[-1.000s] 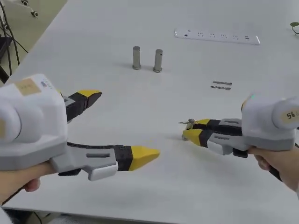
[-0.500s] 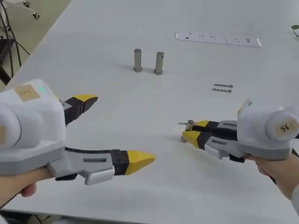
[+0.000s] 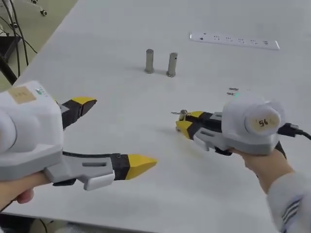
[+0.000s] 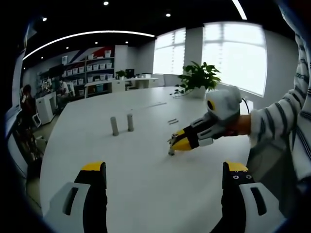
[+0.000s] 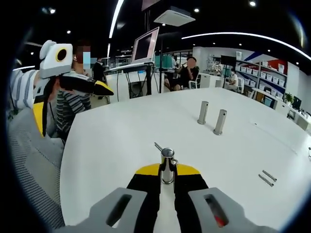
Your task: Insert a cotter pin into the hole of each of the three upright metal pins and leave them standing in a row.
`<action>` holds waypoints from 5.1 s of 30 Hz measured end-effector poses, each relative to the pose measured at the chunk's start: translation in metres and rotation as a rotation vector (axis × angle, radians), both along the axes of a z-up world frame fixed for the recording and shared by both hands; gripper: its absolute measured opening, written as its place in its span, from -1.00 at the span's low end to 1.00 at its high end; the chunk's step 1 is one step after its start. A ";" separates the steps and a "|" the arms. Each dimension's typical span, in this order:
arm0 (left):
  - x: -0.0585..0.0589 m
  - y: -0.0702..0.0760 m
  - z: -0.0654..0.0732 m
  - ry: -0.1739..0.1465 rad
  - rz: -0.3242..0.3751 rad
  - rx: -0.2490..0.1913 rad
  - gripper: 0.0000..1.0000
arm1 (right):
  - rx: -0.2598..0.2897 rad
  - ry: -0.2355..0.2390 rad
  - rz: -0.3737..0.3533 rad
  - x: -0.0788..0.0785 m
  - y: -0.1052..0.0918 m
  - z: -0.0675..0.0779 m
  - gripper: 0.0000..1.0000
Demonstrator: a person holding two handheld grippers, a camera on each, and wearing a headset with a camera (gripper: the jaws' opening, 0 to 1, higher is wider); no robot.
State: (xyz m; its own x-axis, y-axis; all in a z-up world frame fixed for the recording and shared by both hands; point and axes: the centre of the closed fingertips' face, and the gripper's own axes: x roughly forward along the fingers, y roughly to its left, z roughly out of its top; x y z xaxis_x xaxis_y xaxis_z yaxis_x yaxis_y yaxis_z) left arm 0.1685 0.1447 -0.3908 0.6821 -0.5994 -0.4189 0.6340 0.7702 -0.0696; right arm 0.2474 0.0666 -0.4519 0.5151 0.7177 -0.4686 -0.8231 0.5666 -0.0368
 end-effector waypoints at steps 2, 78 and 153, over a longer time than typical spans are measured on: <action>0.000 0.002 0.000 0.001 0.004 0.000 0.97 | 0.004 -0.007 0.003 0.003 0.009 0.001 -0.93; 0.007 0.051 -0.014 0.041 0.111 0.021 0.97 | 0.022 -0.021 0.112 0.015 0.082 -0.020 -0.91; 0.072 0.018 0.044 -0.054 -0.026 -0.079 0.95 | 0.035 0.229 -0.244 -0.068 -0.103 0.061 0.97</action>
